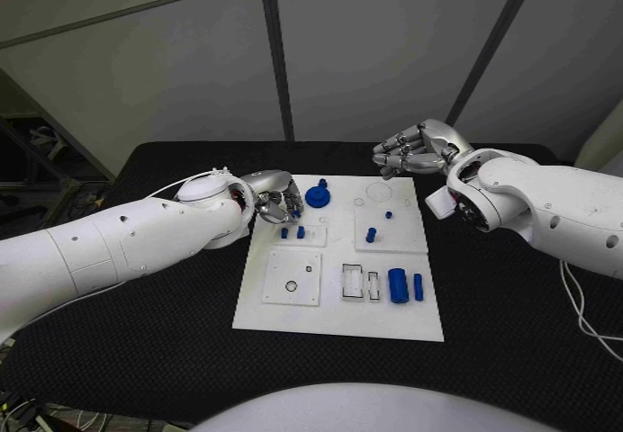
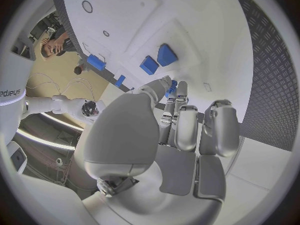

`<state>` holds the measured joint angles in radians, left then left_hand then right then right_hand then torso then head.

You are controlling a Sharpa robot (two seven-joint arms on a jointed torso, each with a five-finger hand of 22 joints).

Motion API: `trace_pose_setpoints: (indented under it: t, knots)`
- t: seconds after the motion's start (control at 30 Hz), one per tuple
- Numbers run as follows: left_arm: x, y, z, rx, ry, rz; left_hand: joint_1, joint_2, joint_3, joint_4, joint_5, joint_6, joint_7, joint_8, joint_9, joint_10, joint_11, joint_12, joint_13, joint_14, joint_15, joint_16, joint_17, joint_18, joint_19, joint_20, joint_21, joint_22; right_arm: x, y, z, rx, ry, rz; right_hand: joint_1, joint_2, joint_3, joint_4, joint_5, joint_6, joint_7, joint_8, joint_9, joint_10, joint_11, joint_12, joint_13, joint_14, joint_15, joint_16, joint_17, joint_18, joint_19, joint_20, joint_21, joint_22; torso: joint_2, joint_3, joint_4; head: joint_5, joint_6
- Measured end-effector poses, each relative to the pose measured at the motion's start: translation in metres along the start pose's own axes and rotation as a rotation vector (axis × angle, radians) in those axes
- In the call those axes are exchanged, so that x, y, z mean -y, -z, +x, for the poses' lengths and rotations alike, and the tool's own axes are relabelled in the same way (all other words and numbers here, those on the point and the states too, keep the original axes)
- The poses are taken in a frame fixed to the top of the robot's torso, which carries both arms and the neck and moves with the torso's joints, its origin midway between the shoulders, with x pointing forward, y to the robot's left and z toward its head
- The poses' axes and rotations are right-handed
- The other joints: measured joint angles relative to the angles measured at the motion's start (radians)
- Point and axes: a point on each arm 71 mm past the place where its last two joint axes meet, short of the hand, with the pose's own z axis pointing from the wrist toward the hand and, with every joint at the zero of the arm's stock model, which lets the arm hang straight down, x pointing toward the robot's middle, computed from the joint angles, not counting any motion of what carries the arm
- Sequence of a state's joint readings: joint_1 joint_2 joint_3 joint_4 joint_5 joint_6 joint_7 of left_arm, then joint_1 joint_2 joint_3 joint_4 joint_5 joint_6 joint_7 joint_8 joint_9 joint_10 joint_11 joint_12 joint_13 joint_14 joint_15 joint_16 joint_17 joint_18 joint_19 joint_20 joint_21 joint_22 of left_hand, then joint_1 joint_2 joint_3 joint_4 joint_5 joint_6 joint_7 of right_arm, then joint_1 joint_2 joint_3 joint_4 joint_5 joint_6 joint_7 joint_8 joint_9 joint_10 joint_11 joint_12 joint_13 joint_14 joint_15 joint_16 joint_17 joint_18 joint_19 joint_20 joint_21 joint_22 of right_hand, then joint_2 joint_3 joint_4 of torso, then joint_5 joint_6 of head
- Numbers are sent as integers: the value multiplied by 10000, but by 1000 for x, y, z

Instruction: Assemble the parts on the task board

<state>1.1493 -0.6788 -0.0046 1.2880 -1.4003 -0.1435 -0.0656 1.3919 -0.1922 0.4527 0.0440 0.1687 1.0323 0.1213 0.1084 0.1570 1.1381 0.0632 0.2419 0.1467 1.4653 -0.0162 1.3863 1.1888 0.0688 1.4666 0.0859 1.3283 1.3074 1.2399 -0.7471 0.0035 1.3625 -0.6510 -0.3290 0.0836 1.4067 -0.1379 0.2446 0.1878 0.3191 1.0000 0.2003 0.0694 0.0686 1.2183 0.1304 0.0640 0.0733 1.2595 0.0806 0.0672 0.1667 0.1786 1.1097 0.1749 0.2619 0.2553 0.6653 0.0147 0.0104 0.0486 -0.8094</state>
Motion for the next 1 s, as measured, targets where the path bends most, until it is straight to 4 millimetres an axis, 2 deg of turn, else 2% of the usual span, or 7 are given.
trace_pose_setpoints:
  t: [0.27, 0.43, 0.73, 0.8, 0.87, 0.93, 1.0]
  knots:
    - [-1, 1, 0, -26, -11, -31, -200, -122, -73, 14, 0, -660, -48, -400, -218, -238, 126, -265, -59, 0, 73, 0, -59, 0, 0, 0, -95, 0, 1, 0, 0, -7, 6, 28, 0, 0, -2, -2, 42, 0, 0, 0, 0, 0, 0, 0, -10, 0, 0, 0, -17, 1, 38, 38, -14, -34, -6, 0, 1, 0, -2]
    - [-2, 1, 0, -18, -10, -42, -233, -155, -252, 0, 0, -1171, -116, -432, -419, -499, 249, -455, -80, 1, 143, 41, -91, -3, 0, 75, -172, 0, 1, 0, -1, -11, 28, 48, 0, 0, -28, -28, 41, 0, 0, 0, 0, 0, 0, 0, -9, 0, 0, 0, -17, 1, 38, 38, -41, -47, -9, 0, 6, -1, 14]
    - [-3, 2, 0, -1, -15, -64, -232, -155, -308, 0, 0, -1285, -141, -431, -479, -498, 249, -456, -80, 1, 142, 41, -90, -2, -36, 110, -250, 0, 2, 0, -2, -33, 99, 73, 2, 2, -30, -30, 41, -3, 3, 0, 0, -93, 18, 0, -26, 0, 0, 0, -33, 1, 40, 36, -44, -70, -9, 0, 6, 5, 42]
    - [-4, 3, 0, 2, -18, -90, -232, -155, -308, 0, 0, -1285, -141, -431, -479, -498, 249, -456, -79, 1, 142, 41, -101, -2, -36, 110, -250, 0, 2, 0, -2, -51, 163, 83, 68, 68, -37, -103, 41, -36, 36, 0, 0, -172, 22, 0, -39, 0, 0, 0, -33, 1, 120, 8, -81, -86, -9, 0, 6, 5, 47]
    - [-6, 5, -1, 7, -22, -130, -232, -155, -321, -13, 0, -1285, -141, -427, -494, -570, 248, -456, -80, 1, 142, 41, -132, -2, 0, 147, -321, 0, 3, 1, -2, -85, 315, 83, 218, 108, 7, -231, 41, -37, 36, 0, 0, -217, 34, 0, -43, 122, -79, 51, -19, 0, 318, -50, -82, -82, -9, 0, 6, 6, 55]
    - [-9, 7, -2, 37, -19, -179, -232, -155, -376, 13, 0, -1320, -105, -427, -509, -591, 270, -521, -79, 36, 177, 41, -175, -2, 0, 146, -410, 0, 3, 1, -3, -127, 551, 66, 434, 110, 45, -410, 41, 49, -49, 83, 17, -249, -5, 0, -43, 492, -195, 207, 76, 1, 609, -164, 99, -7, -9, -2, 6, 6, 64]
    - [-14, 11, -5, 151, 57, -266, -289, -98, -455, 32, 0, -1321, -105, -426, -526, -738, 298, -546, -89, -10, 226, -15, -366, -3, -75, 222, -750, 0, 3, 2, -3, -194, 953, 12, 584, 135, 79, -580, -37, 201, -130, 122, 35, -103, -150, 119, -19, 927, -347, 414, 218, -1, 947, -322, 380, 150, -11, -3, 6, -3, 75]
